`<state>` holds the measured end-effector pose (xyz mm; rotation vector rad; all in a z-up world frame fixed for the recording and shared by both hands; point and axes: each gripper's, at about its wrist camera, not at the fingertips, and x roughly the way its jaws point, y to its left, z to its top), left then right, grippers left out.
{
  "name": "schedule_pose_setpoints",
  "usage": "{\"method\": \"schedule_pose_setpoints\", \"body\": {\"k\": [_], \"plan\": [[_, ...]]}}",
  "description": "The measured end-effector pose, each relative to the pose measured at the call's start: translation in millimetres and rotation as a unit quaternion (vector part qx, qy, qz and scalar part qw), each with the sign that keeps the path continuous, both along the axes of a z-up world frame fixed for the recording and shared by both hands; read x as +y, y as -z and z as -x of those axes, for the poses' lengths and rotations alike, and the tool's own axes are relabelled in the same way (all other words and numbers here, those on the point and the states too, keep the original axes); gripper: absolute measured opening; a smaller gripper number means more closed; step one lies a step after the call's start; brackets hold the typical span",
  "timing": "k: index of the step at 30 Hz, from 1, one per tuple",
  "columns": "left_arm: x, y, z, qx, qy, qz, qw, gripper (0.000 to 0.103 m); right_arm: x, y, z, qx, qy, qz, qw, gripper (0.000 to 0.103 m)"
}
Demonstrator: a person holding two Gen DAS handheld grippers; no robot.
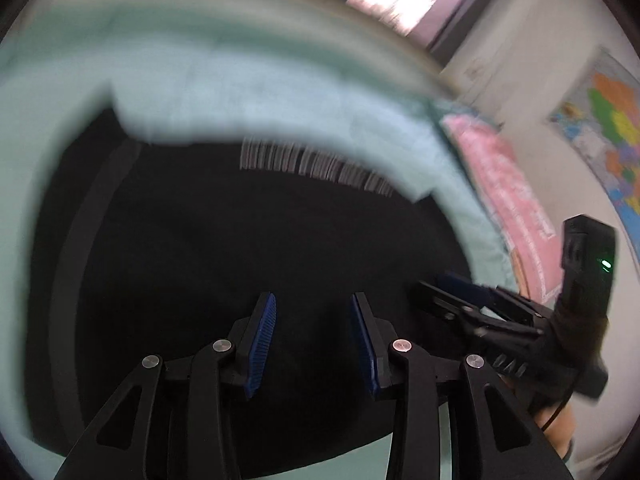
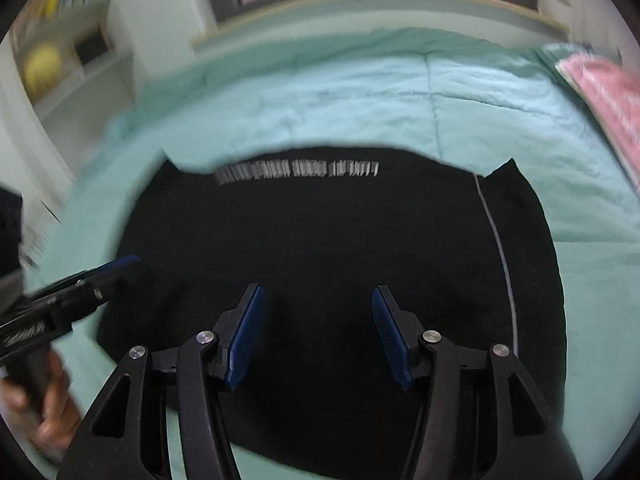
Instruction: Fold large clothes
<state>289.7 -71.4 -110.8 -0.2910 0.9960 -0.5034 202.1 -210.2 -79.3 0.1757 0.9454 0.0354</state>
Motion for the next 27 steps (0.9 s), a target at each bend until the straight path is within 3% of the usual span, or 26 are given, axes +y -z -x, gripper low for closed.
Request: {"method": "schedule_pose_setpoints", "body": {"k": [3,7,10,12,15,16,18,20,22,24,27], "plan": [[-1.3,41.2,-13.5,0.019,0.005,-0.014,0.9997,0.039,10.3,43.1,-13.9,0.044,-0.011,0.029,0.999,0.060],[13.9,44.7,-21.3,0.048,-0.016,0.014,0.9986,0.025,6.8,59.4,-13.5,0.041,0.005,0.017,0.999,0.060],[18.9,23.5,-18.8,0.039,-0.008,0.023,0.9990,0.025,8.2,45.1,-16.6,0.055,0.002,0.016,0.998,0.060],[14.1,-4.2,-18.4,0.000,-0.001,0.009,1.0000,0.026,9.4,13.7,-22.4,0.023,-0.015,0.008,1.000,0.059],[-0.8,-42.3,-32.7,-0.076,-0.012,-0.048,0.9959,0.047,9.1,-19.1,-38.7,-0.035,0.003,0.045,0.998,0.059],[-4.0,-45.1,-42.6,-0.081,-0.018,-0.053,0.9952,0.050,5.0,-25.5,-53.6,-0.047,0.014,0.051,0.997,0.059],[-6.8,-37.6,-69.0,-0.059,-0.038,-0.064,0.9955,0.050,-3.0,-20.5,-79.6,-0.032,0.014,0.026,0.999,0.059],[-6.2,-11.3,-101.5,0.002,-0.030,-0.056,0.9980,0.050,-14.8,5.3,-114.1,0.019,0.023,-0.006,1.000,0.059],[-8.5,18.6,-128.5,0.047,-0.020,-0.062,0.9968,0.049,-20.3,33.0,-130.1,0.056,0.028,-0.005,0.998,0.059],[-6.5,35.2,-140.8,0.066,-0.024,-0.056,0.9960,0.049,-25.9,57.7,-140.6,0.081,0.027,-0.021,0.996,0.059],[-6.2,36.1,-142.9,0.064,-0.028,-0.058,0.9959,0.049,-29.1,67.6,-138.7,0.074,0.034,-0.027,0.996,0.058]]}}
